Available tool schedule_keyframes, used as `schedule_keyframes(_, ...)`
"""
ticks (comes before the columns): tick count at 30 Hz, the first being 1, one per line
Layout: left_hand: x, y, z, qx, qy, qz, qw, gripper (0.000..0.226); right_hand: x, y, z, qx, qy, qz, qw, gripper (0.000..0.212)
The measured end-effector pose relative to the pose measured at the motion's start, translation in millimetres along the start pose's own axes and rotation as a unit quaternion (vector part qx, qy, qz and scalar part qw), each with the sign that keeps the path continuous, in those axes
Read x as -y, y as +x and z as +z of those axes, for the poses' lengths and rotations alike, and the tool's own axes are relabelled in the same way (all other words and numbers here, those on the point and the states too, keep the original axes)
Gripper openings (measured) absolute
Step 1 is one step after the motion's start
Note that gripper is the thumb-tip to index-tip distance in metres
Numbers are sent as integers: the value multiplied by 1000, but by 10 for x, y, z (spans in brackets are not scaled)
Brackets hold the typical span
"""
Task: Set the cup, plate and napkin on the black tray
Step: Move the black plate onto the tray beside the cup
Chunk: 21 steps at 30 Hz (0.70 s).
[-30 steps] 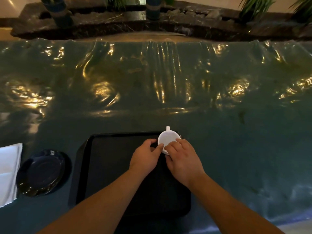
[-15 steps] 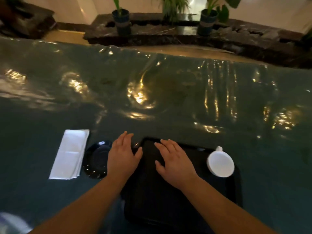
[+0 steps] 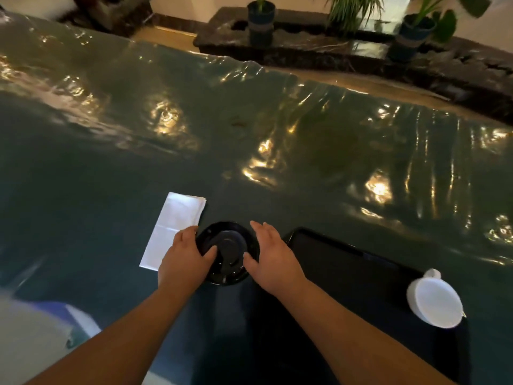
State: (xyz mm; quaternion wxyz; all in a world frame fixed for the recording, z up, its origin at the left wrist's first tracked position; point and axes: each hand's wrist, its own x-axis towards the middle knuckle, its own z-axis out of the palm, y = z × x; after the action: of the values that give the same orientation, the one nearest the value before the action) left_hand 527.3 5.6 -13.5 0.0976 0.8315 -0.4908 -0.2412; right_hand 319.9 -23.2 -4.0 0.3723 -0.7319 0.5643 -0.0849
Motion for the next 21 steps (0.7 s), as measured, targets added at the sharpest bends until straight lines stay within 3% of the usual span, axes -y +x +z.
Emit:
schedule_keyframes(7,97,17,10,43,-80,2,996,59,167,104,200,24,149,95,984,84)
schedule_keyframes(11,-32,-84,-13,18,-99,15,995,64,172,69,98,-16,208,114,971,83)
schedule_keyframes(16,-413,-296,34,-7,-121,80,989,66,-11,-226,-173,-100,205,102,968,82)
schedule_keyframes(21,-850,-581,260,33,-118,134,983,69,-424,-652,-423,-146,179,127,965,85)
